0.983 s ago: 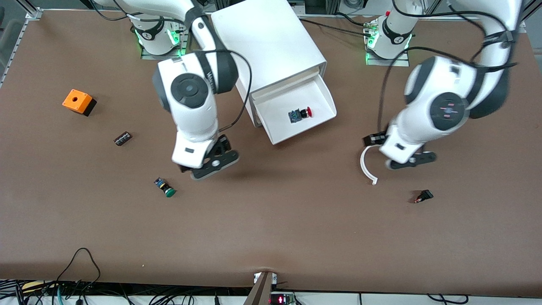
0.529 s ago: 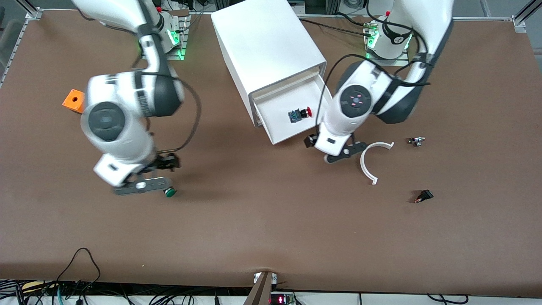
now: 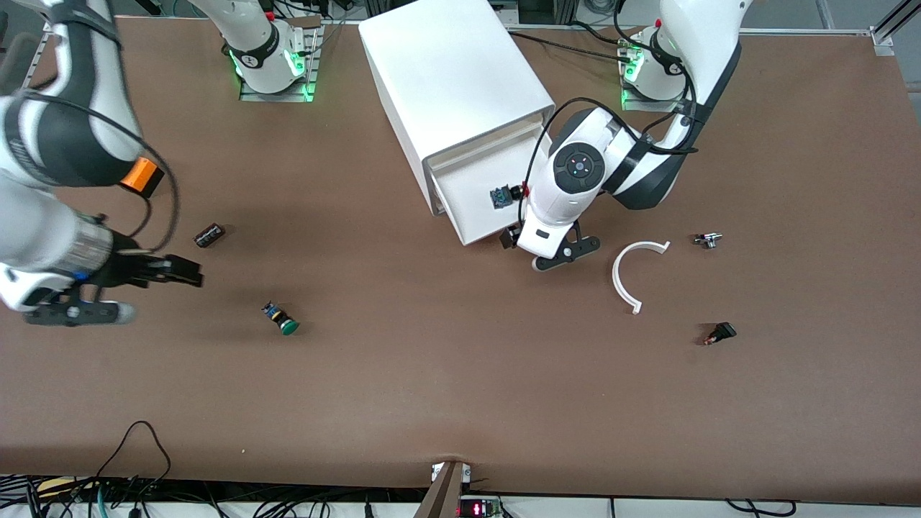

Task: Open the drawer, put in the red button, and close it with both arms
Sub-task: 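Push the drawer closed into the cabinet with the left gripper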

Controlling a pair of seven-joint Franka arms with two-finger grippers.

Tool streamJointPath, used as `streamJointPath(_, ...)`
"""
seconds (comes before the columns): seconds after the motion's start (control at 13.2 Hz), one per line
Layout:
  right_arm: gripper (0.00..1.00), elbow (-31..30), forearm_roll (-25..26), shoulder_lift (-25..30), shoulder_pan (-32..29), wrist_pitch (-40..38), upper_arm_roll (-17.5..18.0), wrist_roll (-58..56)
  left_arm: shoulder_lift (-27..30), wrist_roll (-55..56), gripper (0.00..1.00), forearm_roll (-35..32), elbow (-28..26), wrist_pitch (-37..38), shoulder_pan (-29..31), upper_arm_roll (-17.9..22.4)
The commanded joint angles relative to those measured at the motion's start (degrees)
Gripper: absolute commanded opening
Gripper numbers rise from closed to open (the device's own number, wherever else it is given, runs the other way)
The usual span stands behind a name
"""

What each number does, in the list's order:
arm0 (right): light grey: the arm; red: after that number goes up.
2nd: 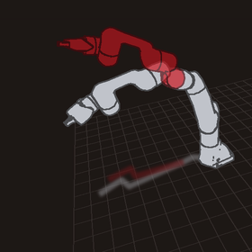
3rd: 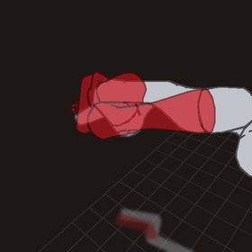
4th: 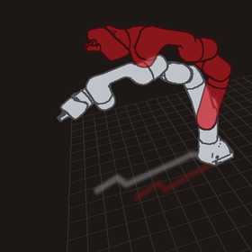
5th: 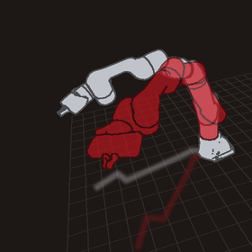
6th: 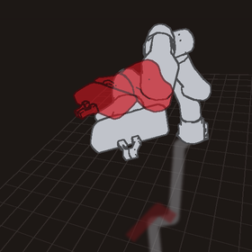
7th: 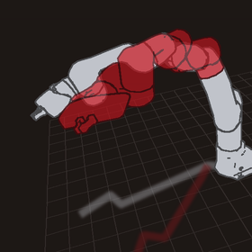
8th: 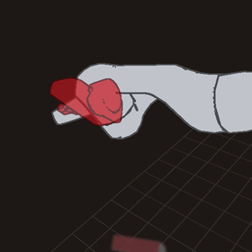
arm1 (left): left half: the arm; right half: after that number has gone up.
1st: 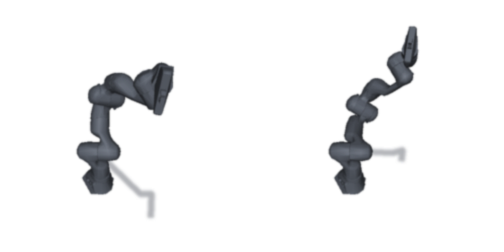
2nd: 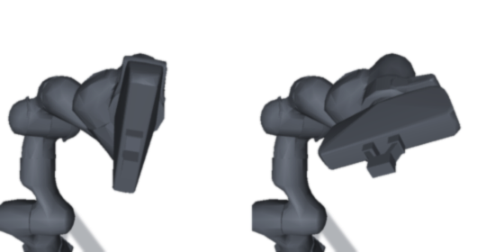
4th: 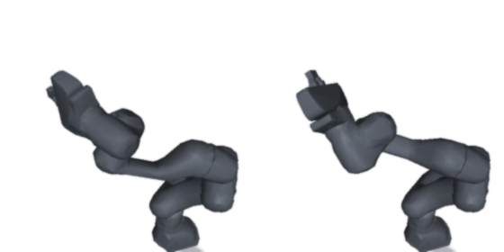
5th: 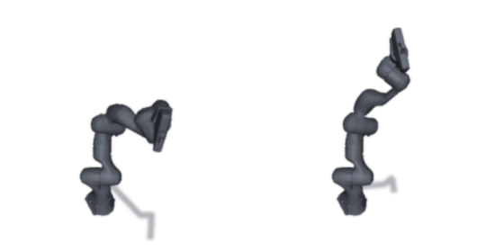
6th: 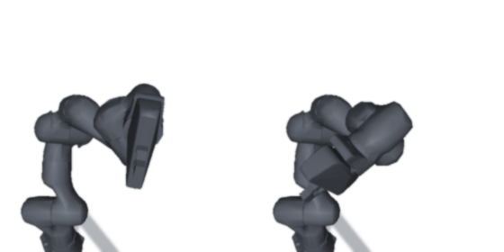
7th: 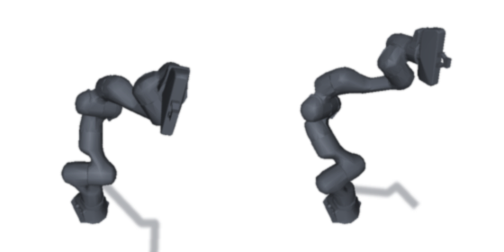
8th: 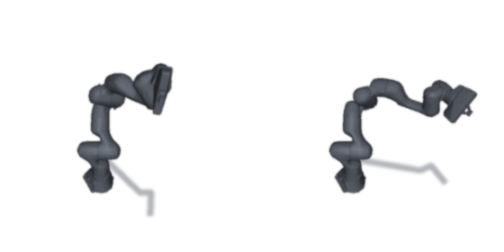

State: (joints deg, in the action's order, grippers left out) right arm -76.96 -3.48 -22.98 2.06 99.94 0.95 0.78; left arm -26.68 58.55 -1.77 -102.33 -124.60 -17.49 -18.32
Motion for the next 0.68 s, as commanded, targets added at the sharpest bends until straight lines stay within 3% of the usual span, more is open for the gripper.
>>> streamJointPath(0.0,1.00,-8.3,-0.4,8.1,-4.4,0.6,1.8,-8.5,1.3,0.6,1.00,-0.5,-2.5,-0.6,-1.3,-0.5)
streamJointPath(0.38,1.00,-12.0,3.5,15.4,-6.4,0.4,0.9,-27.6,1.4,1.0,1.00,0.4,-2.5,3.0,-1.2,-2.0)
streamJointPath(0.6,1.00,-14.8,3.4,17.4,-6.8,-0.1,0.9,-27.2,1.2,0.9,1.00,0.7,-2.6,4.9,-0.9,-4.4)
